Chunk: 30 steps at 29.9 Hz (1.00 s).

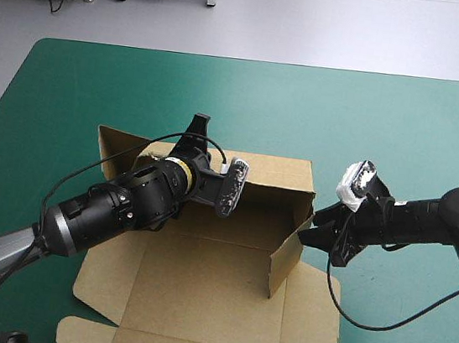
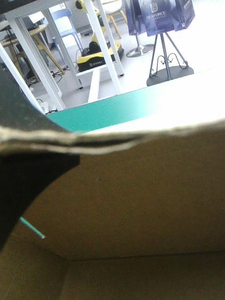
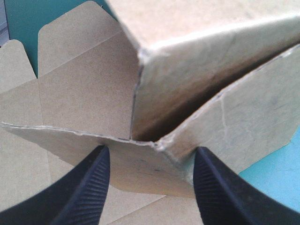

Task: Fold the box

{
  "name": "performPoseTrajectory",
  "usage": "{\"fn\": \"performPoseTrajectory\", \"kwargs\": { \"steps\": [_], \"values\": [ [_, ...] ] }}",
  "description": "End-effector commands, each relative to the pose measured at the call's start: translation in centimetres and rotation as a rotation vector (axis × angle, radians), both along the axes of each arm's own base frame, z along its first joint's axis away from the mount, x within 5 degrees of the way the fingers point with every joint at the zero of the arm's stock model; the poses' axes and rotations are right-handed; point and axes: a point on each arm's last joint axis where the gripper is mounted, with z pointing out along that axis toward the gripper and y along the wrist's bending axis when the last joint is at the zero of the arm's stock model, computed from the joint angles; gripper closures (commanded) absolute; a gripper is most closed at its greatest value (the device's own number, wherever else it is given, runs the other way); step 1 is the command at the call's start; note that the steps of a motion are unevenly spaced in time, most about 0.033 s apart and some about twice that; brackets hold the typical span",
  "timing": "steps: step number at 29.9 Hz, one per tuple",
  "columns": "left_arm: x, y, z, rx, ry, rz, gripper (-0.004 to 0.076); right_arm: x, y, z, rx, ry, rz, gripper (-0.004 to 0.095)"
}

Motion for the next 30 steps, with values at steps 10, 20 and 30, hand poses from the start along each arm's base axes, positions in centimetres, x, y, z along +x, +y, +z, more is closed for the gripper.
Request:
{"fn": "performPoseTrajectory", "kwargs": {
  "steps": [10, 20, 30],
  "values": [
    [-1.2, -0.9, -1.0, -0.041, 0.154, -0.04, 0.0734, -1.4, 0.5, 2.6, 0.081, -0.058, 0.005, 0.0403],
    [1.9, -1.7, -0.8, -0.066, -0.133, 0.072, 0.0734, -1.1, 0.4, 2.7, 0.081, -0.085, -0.04, 0.0403],
    [2.1, -1.8, -1.6, -0.063, -0.099, 0.12, 0.0734, 0.2, 0.2, 2.1, 0.079, -0.087, -0.095, 0.0402]
  ]
}}
